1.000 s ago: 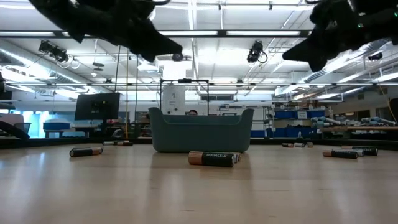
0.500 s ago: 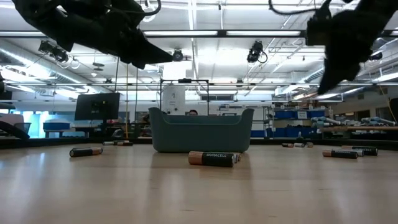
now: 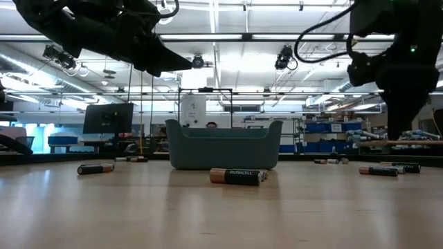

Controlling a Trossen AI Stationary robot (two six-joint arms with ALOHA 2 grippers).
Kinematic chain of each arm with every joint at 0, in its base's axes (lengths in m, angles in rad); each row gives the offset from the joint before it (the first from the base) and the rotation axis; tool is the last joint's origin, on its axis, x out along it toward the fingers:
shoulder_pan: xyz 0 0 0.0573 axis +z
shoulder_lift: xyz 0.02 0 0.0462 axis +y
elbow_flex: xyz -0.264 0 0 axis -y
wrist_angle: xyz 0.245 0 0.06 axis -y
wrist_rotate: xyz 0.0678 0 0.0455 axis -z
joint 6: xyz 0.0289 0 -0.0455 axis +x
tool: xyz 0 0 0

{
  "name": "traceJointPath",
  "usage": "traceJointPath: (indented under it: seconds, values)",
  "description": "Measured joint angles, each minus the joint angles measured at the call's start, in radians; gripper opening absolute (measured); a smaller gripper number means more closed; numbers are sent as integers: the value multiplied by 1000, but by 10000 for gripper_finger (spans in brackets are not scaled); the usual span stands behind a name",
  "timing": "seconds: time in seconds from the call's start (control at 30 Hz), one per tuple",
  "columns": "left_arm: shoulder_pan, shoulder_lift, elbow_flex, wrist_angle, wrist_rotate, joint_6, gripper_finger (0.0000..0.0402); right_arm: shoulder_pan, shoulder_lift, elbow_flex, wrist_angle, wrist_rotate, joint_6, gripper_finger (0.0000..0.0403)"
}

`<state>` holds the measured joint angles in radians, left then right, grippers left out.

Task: Sort batteries
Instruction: Put the large black battery into the orange bin

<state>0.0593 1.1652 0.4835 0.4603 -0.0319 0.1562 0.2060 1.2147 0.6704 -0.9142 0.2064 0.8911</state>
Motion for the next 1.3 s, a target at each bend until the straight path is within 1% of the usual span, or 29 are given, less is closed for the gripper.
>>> traceJointPath:
  seconds: [0.17,0.3,0.43,0.63,0.73,0.97,1.07,1.17,1.3]
  values:
    - [0,0,0,-1,0,0,10,-15,80,0,6,-25,-29,135]
    - [0,0,0,-3,0,0,10,-36,135,0,53,-46,-71,135]
    - [0,0,0,-6,0,0,10,-55,169,-1,111,-66,-108,135]
    - [0,0,0,-14,0,0,10,-80,210,-1,105,-74,-131,136]
    - [0,0,0,-14,0,0,10,-80,205,-1,110,-74,-132,144]
    - [0,0,0,-11,0,0,10,-80,208,-1,102,-73,-125,184]
    - [0,0,0,-11,0,0,10,-80,218,-1,97,-73,-124,195]
    - [0,0,0,-15,0,-1,10,-87,248,1,92,-73,-127,198]
    - [0,0,0,-19,0,-3,10,-96,289,6,95,-82,-176,192]
